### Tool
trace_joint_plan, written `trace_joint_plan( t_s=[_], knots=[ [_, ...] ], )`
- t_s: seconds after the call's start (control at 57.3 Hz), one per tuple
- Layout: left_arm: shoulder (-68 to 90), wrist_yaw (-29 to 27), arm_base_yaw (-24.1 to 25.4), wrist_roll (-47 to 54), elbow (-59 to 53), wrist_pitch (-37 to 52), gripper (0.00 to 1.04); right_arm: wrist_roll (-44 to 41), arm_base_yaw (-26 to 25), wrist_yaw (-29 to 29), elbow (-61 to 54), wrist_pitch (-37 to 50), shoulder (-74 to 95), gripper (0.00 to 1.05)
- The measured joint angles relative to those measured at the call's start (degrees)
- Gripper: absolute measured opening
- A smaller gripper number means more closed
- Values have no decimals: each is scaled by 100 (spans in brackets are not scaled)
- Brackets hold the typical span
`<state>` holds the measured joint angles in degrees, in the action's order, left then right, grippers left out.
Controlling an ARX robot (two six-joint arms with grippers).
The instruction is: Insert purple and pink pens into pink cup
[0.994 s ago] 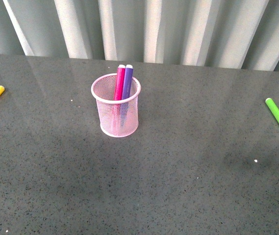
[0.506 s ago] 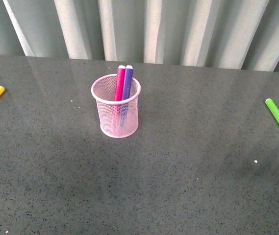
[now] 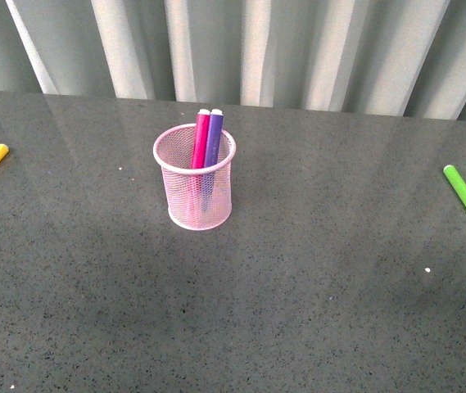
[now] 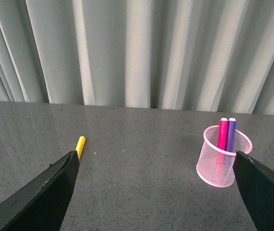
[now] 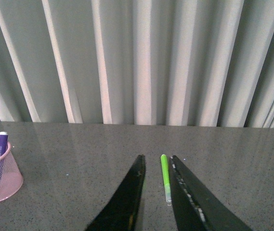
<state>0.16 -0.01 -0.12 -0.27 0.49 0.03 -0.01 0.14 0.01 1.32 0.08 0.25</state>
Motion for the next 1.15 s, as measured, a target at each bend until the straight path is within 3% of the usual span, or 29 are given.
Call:
trace_joint_plan(
  t_s=[0.331, 1.151],
  knots=[
    [0, 0, 0, 0, 0, 0, 98, 2, 0, 2, 0, -4, 0, 99],
    [0, 0, 0, 0, 0, 0, 98, 4, 0, 2, 0, -4, 0, 98]
  ],
)
